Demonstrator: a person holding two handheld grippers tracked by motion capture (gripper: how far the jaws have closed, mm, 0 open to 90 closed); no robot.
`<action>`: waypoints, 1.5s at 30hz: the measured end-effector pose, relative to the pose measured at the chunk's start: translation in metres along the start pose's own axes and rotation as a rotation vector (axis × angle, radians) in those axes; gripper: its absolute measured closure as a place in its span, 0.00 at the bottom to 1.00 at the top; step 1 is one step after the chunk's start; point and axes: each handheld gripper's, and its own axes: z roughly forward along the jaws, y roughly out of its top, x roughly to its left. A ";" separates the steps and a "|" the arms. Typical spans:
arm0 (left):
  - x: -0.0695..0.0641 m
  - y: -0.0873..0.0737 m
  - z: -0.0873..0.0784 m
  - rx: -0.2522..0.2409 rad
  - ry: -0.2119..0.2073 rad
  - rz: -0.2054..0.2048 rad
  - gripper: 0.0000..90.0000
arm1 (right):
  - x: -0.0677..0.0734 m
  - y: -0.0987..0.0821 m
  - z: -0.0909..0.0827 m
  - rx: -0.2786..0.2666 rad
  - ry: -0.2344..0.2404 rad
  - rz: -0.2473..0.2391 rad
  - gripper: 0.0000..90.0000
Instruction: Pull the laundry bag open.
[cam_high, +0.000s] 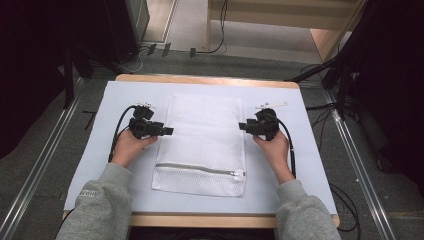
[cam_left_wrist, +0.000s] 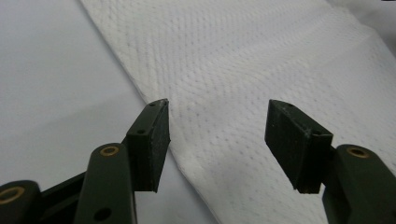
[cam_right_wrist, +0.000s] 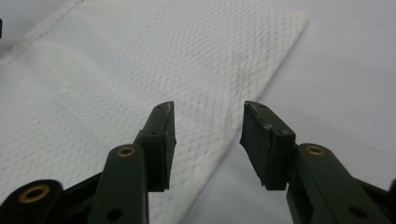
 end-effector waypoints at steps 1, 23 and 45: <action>-0.002 -0.001 -0.002 -0.007 -0.003 0.001 0.44 | 0.000 0.000 -0.001 -0.004 0.007 0.004 0.61; -0.044 -0.016 -0.019 -0.022 -0.044 0.095 0.40 | 0.024 -0.031 -0.039 -0.019 0.069 -0.043 0.58; -0.092 -0.034 -0.014 -0.013 -0.088 0.178 0.40 | 0.057 -0.078 -0.071 0.032 0.092 -0.048 0.67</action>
